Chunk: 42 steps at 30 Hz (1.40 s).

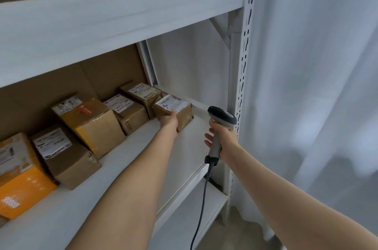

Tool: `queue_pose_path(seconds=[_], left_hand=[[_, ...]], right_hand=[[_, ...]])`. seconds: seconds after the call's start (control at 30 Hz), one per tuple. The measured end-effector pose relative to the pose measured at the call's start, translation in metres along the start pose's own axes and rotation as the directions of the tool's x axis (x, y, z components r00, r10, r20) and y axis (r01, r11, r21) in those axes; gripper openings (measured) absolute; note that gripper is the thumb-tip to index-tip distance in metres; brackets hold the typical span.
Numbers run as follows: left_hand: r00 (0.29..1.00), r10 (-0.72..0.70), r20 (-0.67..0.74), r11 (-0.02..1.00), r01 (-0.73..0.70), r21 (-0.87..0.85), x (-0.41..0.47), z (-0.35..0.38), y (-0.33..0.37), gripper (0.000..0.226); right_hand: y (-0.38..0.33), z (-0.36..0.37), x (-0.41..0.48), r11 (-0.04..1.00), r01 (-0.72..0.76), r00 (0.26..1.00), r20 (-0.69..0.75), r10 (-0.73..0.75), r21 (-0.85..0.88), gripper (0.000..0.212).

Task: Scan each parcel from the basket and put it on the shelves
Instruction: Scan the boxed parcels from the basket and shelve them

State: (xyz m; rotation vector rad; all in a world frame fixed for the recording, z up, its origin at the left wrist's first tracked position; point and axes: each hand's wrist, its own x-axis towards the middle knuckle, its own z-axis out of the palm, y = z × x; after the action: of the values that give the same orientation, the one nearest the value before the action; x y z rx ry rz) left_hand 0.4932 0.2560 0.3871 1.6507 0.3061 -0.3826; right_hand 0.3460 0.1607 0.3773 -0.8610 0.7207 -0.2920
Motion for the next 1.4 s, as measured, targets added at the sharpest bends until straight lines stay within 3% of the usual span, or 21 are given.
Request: queue_pose_path(seconds=[0.17,0.33,0.43,0.57,0.77,1.0,1.2,1.4], left_hand=[[0.998,0.051,-0.036,0.996,-0.049,0.069,-0.009,-0.007,0.006,0.049],[0.952,0.286,-0.107,0.882,-0.218,0.419,-0.037,-0.018,0.002,0.045],[0.903,0.430,0.000,0.759,-0.362,0.542,-0.065,-0.021,-0.007,0.035],[0.855,0.485,0.184,0.670,-0.499,0.549,-0.111,-0.018,-0.028,0.032],[0.828,0.387,0.406,0.619,-0.560,0.551,-0.177,0.002,-0.086,0.031],[0.789,0.158,0.594,0.527,-0.576,0.625,-0.250,0.049,-0.170,0.042],[0.707,0.082,0.702,0.400,-0.669,0.627,-0.320,0.098,-0.239,0.039],[0.663,-0.014,0.749,0.362,-0.694,0.622,-0.381,0.153,-0.317,0.045]], right_hand=[[-0.003,-0.006,-0.008,1.000,0.013,1.000,0.011,-0.013,0.002,0.017],[0.002,-0.020,-0.038,0.998,0.052,0.999,-0.007,-0.052,0.020,0.018],[0.008,-0.033,-0.067,0.996,0.078,0.996,-0.047,-0.076,0.048,0.023],[0.019,-0.062,-0.114,0.989,0.113,0.989,-0.102,-0.103,0.092,0.022],[0.048,-0.129,-0.185,0.980,0.134,0.962,-0.255,-0.094,0.144,0.013],[0.082,-0.225,-0.247,0.956,0.187,0.887,-0.458,-0.065,0.227,0.012],[0.105,-0.326,-0.283,0.932,0.197,0.813,-0.582,0.017,0.303,0.015],[0.126,-0.436,-0.305,0.898,0.155,0.764,-0.627,0.156,0.412,0.021]])
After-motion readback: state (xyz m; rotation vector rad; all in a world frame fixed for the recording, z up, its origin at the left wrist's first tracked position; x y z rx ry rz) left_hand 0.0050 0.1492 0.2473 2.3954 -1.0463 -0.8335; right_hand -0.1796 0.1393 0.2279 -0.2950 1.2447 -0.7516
